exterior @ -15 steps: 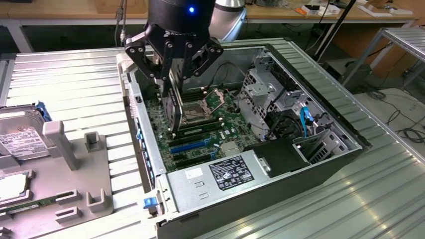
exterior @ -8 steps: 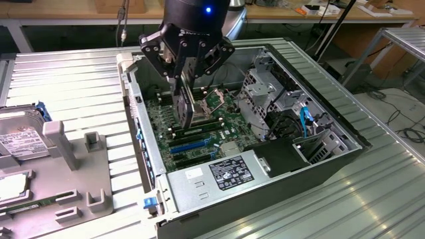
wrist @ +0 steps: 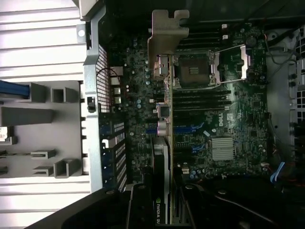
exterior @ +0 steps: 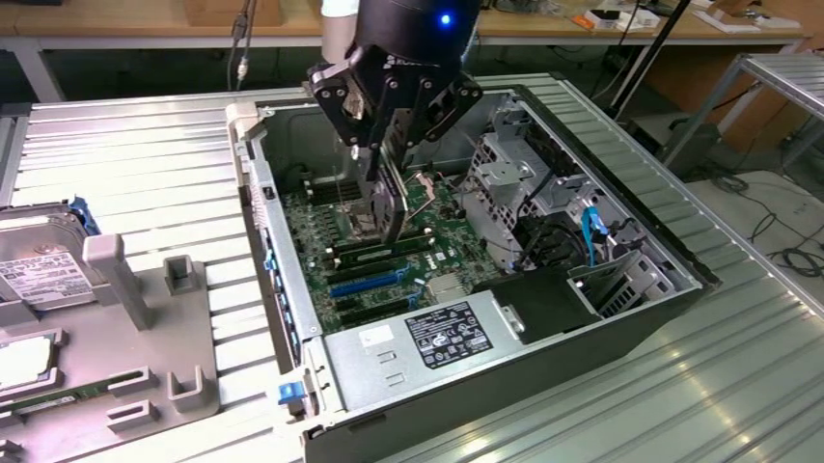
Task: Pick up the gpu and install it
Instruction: 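Pick up the gpu and move the gpu toward the slot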
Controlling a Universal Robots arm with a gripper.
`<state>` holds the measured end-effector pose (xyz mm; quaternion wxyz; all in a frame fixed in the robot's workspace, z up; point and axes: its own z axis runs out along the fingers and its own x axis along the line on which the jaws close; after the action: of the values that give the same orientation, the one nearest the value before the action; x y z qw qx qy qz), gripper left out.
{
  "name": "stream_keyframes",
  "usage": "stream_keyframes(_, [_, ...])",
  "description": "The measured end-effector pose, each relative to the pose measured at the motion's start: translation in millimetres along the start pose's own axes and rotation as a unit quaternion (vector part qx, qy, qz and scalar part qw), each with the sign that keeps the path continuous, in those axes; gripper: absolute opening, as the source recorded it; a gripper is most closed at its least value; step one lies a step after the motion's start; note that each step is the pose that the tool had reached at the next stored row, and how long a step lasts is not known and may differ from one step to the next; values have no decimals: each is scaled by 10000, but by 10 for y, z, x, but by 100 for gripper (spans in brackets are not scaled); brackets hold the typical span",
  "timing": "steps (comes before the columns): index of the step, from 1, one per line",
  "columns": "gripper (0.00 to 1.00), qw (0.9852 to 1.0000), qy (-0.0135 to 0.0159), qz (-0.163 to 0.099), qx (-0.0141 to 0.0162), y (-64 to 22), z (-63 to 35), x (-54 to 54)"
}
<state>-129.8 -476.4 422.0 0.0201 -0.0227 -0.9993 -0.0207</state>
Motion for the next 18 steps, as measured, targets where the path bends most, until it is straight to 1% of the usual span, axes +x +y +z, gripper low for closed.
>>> stream_keyframes(2, [27,10000,2,-39,3,2,-2,-46])
stream_keyframes(5, [27,10000,3,-65,3,7,-6,-146])
stream_keyframes(10, [27,10000,4,-94,4,11,-10,-245])
stream_keyframes(11, [27,9999,5,-105,5,13,-12,-290])
stream_keyframes(18, [27,9999,5,-117,5,20,-17,-435])
